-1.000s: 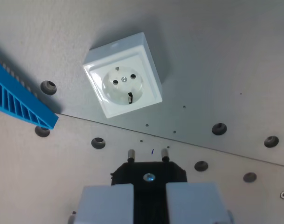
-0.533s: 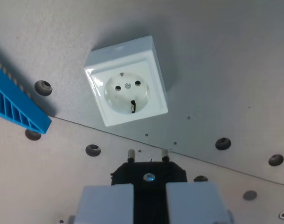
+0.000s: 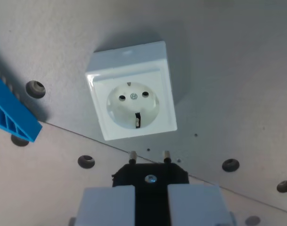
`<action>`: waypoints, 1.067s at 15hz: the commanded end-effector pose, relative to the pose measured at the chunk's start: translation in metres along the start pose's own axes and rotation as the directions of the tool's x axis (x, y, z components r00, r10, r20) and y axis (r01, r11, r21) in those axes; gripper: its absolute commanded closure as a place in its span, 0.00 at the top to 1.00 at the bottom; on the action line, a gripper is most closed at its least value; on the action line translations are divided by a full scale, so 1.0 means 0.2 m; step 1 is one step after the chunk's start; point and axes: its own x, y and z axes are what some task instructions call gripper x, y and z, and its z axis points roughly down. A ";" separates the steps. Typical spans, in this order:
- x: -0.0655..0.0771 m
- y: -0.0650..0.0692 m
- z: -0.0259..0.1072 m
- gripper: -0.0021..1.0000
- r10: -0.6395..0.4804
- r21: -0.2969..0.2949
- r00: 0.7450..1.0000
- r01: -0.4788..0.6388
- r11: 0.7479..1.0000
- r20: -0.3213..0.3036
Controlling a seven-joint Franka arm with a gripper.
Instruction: Move above the white socket
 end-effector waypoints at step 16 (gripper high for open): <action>-0.03 -0.06 0.25 0.00 -0.179 -0.086 0.981 0.173 0.981 -0.073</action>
